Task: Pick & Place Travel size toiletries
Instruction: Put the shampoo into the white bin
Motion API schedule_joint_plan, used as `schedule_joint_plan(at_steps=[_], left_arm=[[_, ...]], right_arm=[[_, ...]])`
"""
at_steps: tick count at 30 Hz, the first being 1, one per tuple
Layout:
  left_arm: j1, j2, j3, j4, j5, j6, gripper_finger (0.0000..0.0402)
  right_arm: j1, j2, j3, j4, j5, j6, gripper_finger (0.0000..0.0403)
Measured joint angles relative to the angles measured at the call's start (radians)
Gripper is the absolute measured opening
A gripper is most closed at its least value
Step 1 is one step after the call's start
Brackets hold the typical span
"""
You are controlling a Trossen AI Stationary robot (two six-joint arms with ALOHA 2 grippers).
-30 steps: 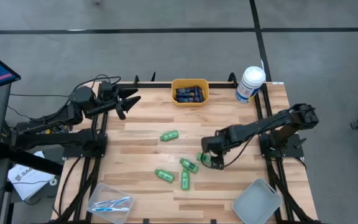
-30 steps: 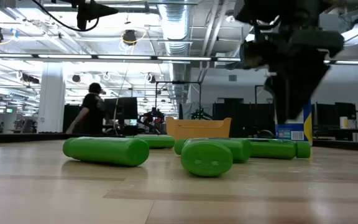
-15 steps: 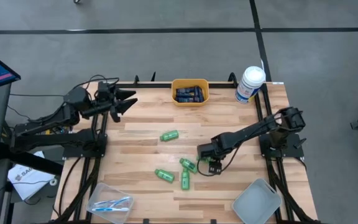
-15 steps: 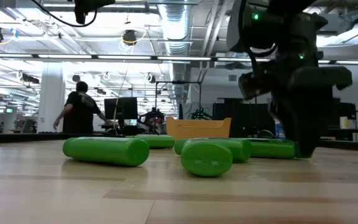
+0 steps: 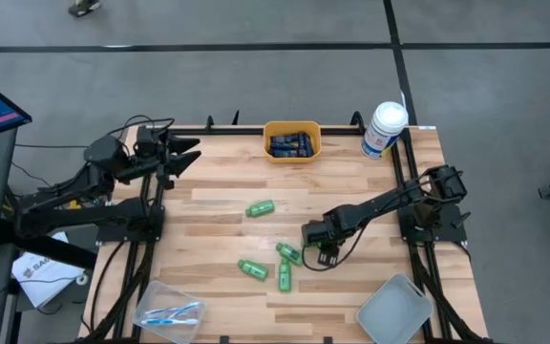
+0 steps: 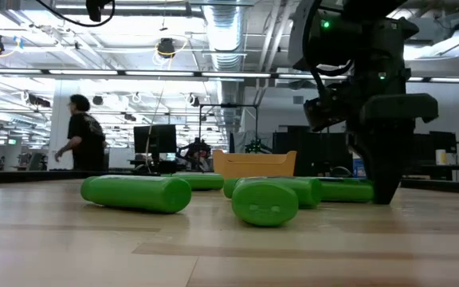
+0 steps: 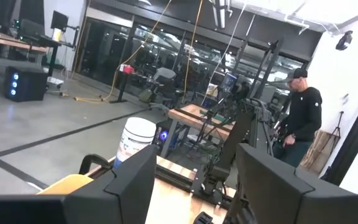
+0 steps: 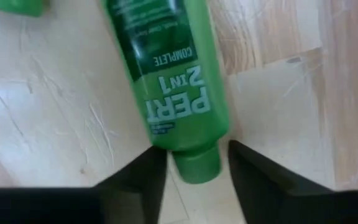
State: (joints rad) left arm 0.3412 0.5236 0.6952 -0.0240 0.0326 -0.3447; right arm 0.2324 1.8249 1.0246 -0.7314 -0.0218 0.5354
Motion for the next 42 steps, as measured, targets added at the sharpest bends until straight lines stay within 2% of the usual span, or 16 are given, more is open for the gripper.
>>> schedule_joint_plan(at_steps=[3, 5, 12, 18, 23, 27, 37, 42], left_arm=[[0.0, -0.002, -0.004, -0.003, 0.002, 0.0, 0.0218], [0.0, -0.002, -0.011, -0.009, 0.021, 0.0, 0.0218], [0.0, -0.002, -0.043, -0.014, 0.074, -0.029, 0.0218], [0.0, -0.027, -0.093, -0.02, 0.112, -0.038, 0.0218], [-0.003, -0.063, -0.12, -0.022, 0.118, -0.041, 0.0218], [-0.003, -0.106, -0.145, -0.021, 0.125, -0.045, 0.0218], [-0.003, -0.178, -0.171, -0.02, 0.124, -0.054, 0.0218], [-0.003, -0.174, -0.171, -0.021, 0.124, -0.048, 0.0218]], right_arm=[[0.0, 0.001, 0.0, 0.001, -0.008, -0.003, 0.0098], [0.0, 0.001, 0.0, 0.0, -0.014, -0.003, 0.0081], [0.004, -0.032, 0.06, -0.062, -0.021, 0.002, 0.0082], [0.037, -0.153, 0.114, -0.142, -0.006, 0.118, 0.0082], [0.129, -0.287, 0.118, -0.205, -0.008, 0.347, 0.0082], [0.249, -0.354, 0.117, -0.218, -0.004, 0.581, 0.0082], [0.606, -0.362, 0.117, -0.199, -0.005, 1.139, 0.0082], [0.731, -0.363, 0.117, -0.152, -0.008, 1.346, 0.0082]])
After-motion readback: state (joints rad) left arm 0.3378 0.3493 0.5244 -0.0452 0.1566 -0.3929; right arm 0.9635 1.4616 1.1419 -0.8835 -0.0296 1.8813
